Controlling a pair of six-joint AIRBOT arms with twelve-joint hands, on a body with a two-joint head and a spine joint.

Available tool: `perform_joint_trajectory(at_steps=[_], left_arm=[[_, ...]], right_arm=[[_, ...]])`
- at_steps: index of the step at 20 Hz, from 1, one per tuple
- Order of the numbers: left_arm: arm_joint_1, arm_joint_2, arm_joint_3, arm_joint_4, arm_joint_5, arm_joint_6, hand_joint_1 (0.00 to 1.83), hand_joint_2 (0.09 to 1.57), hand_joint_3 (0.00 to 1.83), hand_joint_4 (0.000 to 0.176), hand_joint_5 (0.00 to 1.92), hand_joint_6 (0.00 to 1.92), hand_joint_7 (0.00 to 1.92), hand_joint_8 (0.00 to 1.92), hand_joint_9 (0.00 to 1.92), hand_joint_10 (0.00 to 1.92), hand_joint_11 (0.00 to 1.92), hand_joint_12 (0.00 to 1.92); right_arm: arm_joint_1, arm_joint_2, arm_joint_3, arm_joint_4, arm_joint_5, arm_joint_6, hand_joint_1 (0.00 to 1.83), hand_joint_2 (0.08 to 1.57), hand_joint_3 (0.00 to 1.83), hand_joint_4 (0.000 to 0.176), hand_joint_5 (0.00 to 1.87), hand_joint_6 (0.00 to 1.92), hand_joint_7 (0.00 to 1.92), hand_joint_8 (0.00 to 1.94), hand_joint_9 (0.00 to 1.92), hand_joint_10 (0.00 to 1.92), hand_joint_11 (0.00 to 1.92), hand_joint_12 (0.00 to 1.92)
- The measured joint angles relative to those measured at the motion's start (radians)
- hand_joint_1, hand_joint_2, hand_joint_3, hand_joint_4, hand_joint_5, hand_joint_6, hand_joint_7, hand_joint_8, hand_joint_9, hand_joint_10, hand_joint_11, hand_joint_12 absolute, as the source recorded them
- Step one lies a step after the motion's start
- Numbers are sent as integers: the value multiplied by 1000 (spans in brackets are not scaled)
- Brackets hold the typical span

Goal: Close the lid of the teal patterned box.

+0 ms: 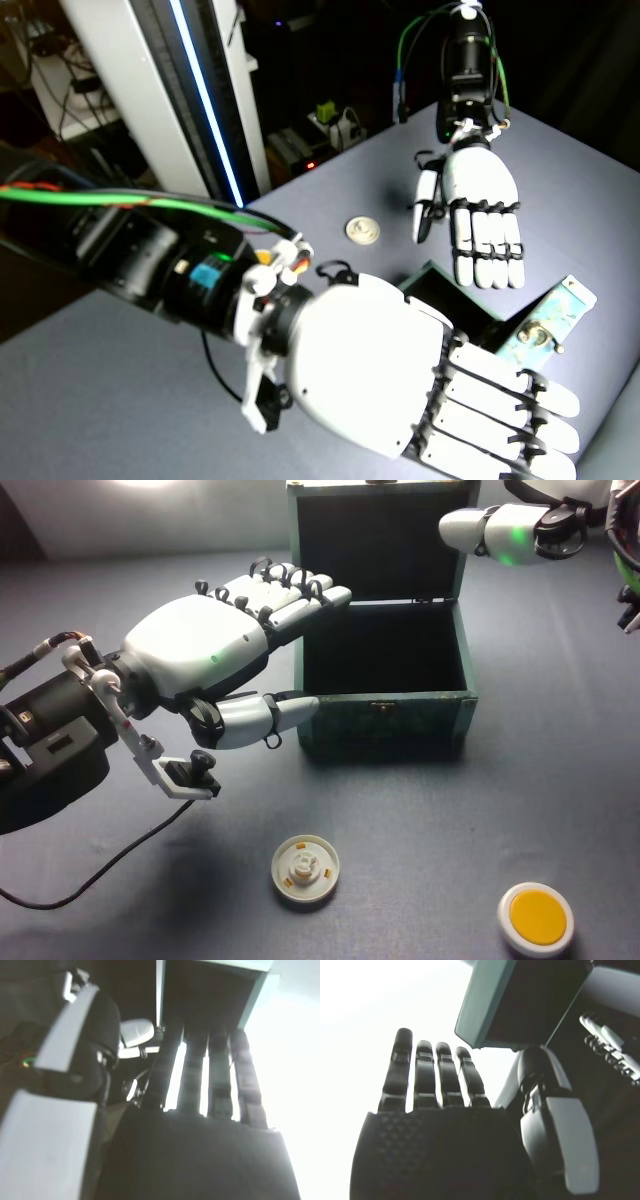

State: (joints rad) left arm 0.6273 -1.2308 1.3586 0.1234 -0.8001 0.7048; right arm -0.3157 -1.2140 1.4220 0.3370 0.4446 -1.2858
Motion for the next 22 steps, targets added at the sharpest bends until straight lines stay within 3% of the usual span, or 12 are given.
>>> perform_joint_trajectory(at_steps=[3,7,8,10,11,14,17,18,19,21,22], left_arm=[[0,-1,0,-7,0,0,347,1422,2,6,18,4,0,0,0,0,0,0],[0,-2,2,-11,2,0,366,1420,0,3,31,8,0,0,0,0,0,0],[0,-2,2,-11,2,0,330,1412,0,31,16,2,0,0,0,0,0,0],[2,-2,2,-23,0,-1,359,1413,0,28,5,0,0,0,0,0,0,0],[5,-2,2,-28,-2,-3,330,1410,0,29,0,0,0,0,0,0,0,0],[27,-2,-3,-38,-13,-5,371,1408,0,41,21,8,0,0,0,0,0,0],[48,5,-18,-52,-33,-6,326,1407,0,41,28,10,0,0,0,0,0,0],[54,10,-25,-59,-42,-6,345,1412,0,25,34,11,0,0,0,0,11,7],[68,15,-31,-63,-59,-6,348,1425,0,28,31,2,0,0,0,0,8,232],[89,26,-47,-75,-85,-6,358,1424,0,32,27,3,0,0,0,0,1,334],[96,27,-51,-76,-95,-6,362,1423,0,33,23,2,0,0,0,0,0,355]], right_arm=[[0,0,2,3,-10,-1,283,1319,0,0,108,47,337,106,37,1001,0,1892],[1,-2,-1,3,-5,-1,359,1346,1,0,288,152,366,109,5,1050,0,1850],[1,-2,-3,3,-3,-1,326,1358,0,0,206,538,380,307,57,1215,0,1907],[1,-1,-14,3,7,0,289,1359,0,0,21,1150,200,827,46,1387,21,1920],[1,-1,-26,3,6,-1,246,1356,0,0,0,995,99,747,1,1179,0,1921],[1,1,-56,-14,6,-1,290,1372,3,0,2,1080,96,883,0,1342,0,1921],[1,35,-94,-24,17,0,262,1378,2,0,0,1115,64,602,0,923,0,1856],[1,44,-102,-26,25,-1,232,1387,3,0,0,1072,25,545,0,876,0,1864],[-7,67,-118,-27,51,-2,249,1411,2,0,17,1044,125,415,0,884,0,1725],[-20,90,-145,-27,77,-2,265,1413,0,0,23,1008,170,403,0,935,0,1723],[-27,97,-155,-30,83,-2,262,1406,0,0,24,1004,140,380,0,865,0,1714]])
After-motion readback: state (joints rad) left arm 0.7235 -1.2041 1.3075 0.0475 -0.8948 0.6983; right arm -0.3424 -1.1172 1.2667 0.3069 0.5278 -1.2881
